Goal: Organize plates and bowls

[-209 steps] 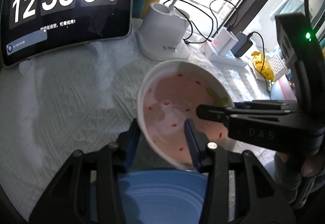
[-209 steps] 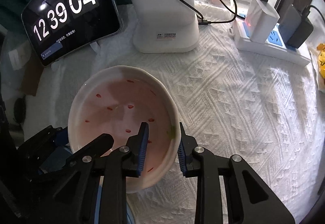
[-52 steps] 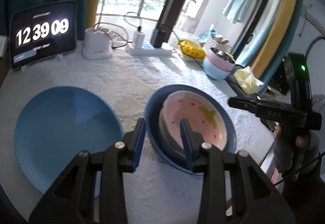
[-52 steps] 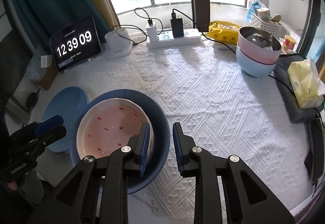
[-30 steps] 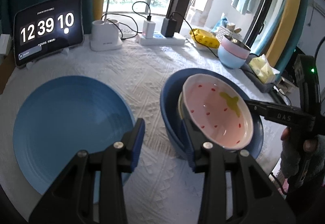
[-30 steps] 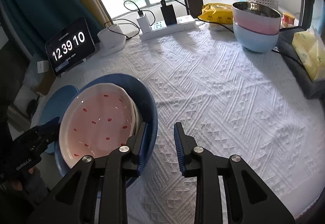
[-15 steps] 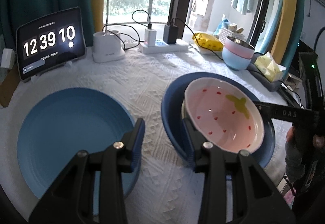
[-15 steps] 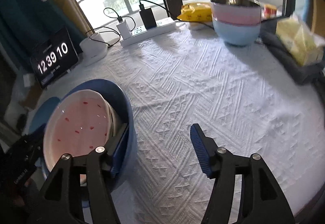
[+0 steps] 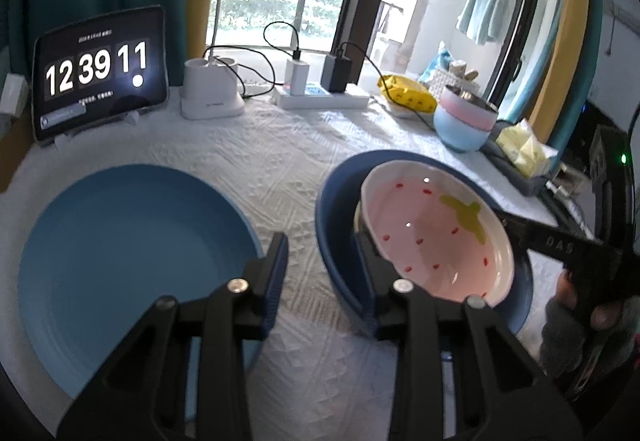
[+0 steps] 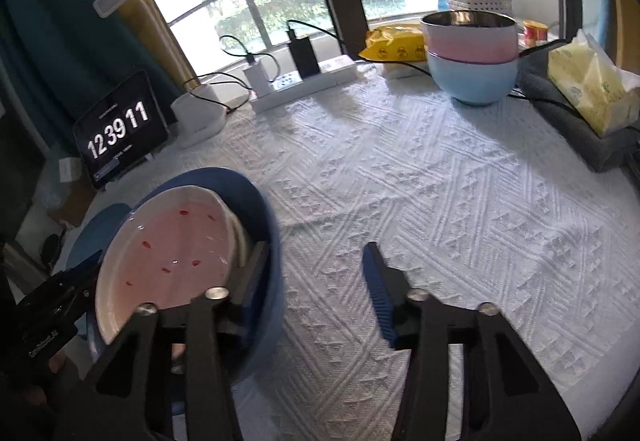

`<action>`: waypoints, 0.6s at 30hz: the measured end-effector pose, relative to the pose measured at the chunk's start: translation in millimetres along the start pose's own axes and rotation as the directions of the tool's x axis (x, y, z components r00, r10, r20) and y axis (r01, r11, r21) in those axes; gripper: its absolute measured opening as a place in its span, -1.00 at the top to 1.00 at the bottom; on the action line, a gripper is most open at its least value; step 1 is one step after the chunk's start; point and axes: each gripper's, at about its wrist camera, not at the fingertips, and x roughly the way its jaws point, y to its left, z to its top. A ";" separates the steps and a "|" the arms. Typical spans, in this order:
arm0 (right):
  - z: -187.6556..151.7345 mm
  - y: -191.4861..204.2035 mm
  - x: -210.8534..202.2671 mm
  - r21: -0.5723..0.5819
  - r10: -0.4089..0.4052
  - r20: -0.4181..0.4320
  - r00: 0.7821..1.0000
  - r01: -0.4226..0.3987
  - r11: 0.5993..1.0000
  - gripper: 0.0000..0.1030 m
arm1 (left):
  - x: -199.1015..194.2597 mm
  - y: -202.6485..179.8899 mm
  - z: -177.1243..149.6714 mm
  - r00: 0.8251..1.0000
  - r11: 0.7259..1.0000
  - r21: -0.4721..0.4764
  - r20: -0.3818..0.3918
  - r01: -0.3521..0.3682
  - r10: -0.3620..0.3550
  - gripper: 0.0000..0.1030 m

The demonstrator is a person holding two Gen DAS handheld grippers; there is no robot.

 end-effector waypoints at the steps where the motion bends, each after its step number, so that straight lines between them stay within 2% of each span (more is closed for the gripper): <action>1: -0.4 3.4 -0.5 -0.012 0.002 0.009 1.000 -0.001 1.000 0.47 | -0.2 0.2 -1.3 1.000 1.000 -0.013 0.012 0.012 -0.012 0.49; 4: -3.6 15.1 -2.1 -0.053 -0.016 0.049 0.999 0.019 0.998 0.78 | -1.5 -3.3 -4.1 0.999 1.000 -0.022 0.049 0.019 -0.018 0.65; 5: -4.8 18.9 -2.6 -0.065 -0.034 0.064 0.997 0.038 0.997 0.80 | -1.6 -5.1 -4.5 0.998 1.000 -0.015 0.058 0.014 -0.013 0.66; 7: -6.9 22.1 -3.0 -0.065 -0.057 0.086 0.995 0.062 0.996 0.81 | -2.0 -4.6 -4.5 0.998 1.000 -0.024 0.061 0.019 -0.018 0.67; 13: -7.4 14.8 -2.6 -0.026 -0.011 0.099 0.995 0.014 1.000 0.81 | -3.3 -3.0 -7.5 0.996 0.997 -0.060 0.088 0.039 -0.034 0.68; 18: -11.3 14.6 -5.2 0.002 -0.022 0.131 0.991 0.022 1.000 0.81 | -4.0 -5.3 -8.3 0.994 0.998 -0.056 0.105 0.036 -0.030 0.69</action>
